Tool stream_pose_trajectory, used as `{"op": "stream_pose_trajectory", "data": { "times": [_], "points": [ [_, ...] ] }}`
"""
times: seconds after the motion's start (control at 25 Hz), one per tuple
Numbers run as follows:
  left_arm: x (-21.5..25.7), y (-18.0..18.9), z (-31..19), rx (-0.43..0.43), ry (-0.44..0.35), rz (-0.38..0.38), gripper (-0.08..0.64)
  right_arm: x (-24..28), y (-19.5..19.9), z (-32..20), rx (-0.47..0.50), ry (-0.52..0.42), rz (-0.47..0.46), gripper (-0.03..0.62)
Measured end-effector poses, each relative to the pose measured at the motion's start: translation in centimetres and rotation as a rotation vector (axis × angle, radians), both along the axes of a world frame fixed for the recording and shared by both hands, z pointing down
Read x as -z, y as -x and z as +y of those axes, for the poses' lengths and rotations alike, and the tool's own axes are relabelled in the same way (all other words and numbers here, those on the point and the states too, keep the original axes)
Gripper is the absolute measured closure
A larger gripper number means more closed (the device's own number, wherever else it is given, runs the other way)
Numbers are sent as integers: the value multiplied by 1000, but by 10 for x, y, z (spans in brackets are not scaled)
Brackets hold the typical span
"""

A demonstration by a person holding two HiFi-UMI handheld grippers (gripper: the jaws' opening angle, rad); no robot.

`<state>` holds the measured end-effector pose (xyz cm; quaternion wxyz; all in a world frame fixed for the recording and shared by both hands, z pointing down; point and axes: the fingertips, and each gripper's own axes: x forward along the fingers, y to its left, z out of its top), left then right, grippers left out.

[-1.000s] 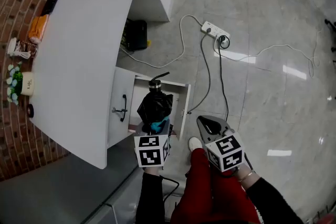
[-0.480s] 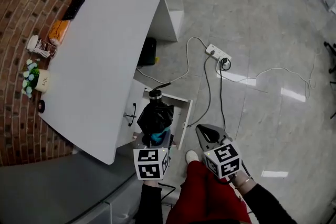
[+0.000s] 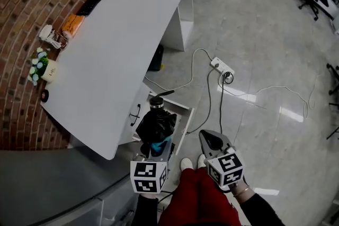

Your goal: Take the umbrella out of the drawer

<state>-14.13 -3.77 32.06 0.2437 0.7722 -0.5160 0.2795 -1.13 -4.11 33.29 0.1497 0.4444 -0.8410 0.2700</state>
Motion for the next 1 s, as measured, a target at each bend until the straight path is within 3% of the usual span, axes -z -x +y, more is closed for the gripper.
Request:
{"op": "stream_pose_trajectory", "data": {
  "times": [0.56, 1.0],
  "points": [
    [5, 12, 23, 58, -50, 58, 330, 1, 9, 7, 38, -46, -15, 594],
    [-40, 24, 23, 66, -35, 85, 330, -27, 31, 6, 68, -54, -19, 594]
  ]
}}
